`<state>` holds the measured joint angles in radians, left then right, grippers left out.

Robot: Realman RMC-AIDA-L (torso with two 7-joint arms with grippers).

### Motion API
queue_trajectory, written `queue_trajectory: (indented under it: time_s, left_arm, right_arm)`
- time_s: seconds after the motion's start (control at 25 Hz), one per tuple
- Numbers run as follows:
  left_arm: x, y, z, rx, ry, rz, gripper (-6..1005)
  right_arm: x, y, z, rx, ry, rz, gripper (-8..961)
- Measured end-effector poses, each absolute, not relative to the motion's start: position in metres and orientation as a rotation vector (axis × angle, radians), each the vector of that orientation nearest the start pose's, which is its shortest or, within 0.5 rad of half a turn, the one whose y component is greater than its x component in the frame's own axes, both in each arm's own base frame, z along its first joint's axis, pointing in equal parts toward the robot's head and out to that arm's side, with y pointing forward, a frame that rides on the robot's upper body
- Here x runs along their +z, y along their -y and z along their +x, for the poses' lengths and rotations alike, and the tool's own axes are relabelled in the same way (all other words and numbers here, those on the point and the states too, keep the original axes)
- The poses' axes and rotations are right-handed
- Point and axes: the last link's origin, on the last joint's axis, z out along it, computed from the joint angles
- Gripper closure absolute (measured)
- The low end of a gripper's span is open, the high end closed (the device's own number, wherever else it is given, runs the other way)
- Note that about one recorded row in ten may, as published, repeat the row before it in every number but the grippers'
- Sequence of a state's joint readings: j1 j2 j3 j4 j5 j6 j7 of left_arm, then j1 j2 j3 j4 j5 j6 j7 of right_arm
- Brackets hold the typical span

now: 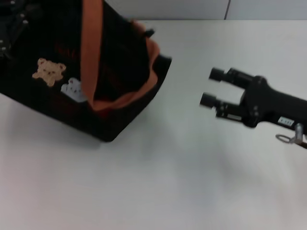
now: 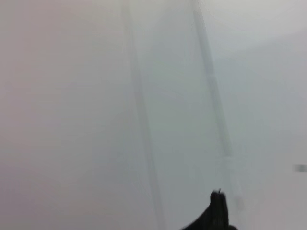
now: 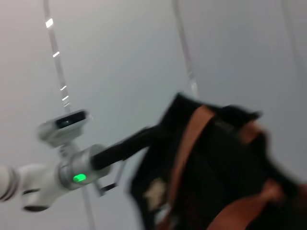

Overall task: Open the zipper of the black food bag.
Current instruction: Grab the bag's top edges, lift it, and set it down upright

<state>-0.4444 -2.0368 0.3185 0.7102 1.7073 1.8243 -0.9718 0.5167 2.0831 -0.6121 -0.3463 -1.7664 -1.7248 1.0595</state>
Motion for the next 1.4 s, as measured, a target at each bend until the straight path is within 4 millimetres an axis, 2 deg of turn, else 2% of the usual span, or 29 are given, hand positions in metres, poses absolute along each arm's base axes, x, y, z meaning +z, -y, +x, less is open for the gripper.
queue_trajectory:
  time_s: [0.04,0.2,0.36,0.68,0.84,1.12,1.4]
  left_arm:
    - [0.105,-0.309,-0.262,-1.007,-0.064,-2.292,898]
    - [0.089,-0.308,-0.247,-0.96,-0.164,-2.444,898]
    - [0.079,-0.309,-0.239,-0.947,-0.218,-2.494,899]
    - [0.063,-0.312,-0.226,-0.971,-0.277,-2.537,899]
    - [0.052,-0.314,-0.22,-0.985,-0.293,-2.562,899]
    - [0.044,-0.318,-0.219,-1.001,-0.276,-2.558,898]
    - [0.041,-0.318,-0.222,-1.005,-0.244,-2.551,899]
  right_arm:
    - [-0.017,-0.298,0.249,1.247,-0.503,-2.528,210]
    - [-0.014,-0.302,0.258,1.294,-0.563,-2.339,216]
    - [-0.015,-0.303,0.264,1.305,-0.57,-2.211,222]
    - [-0.022,-0.304,0.258,1.294,-0.45,-2.134,235]
    - [-0.032,-0.305,0.244,1.275,-0.292,-2.094,241]
    - [-0.047,-0.295,0.232,1.225,-0.098,-2.089,252]
    - [-0.053,-0.289,0.23,1.215,-0.056,-2.107,263]
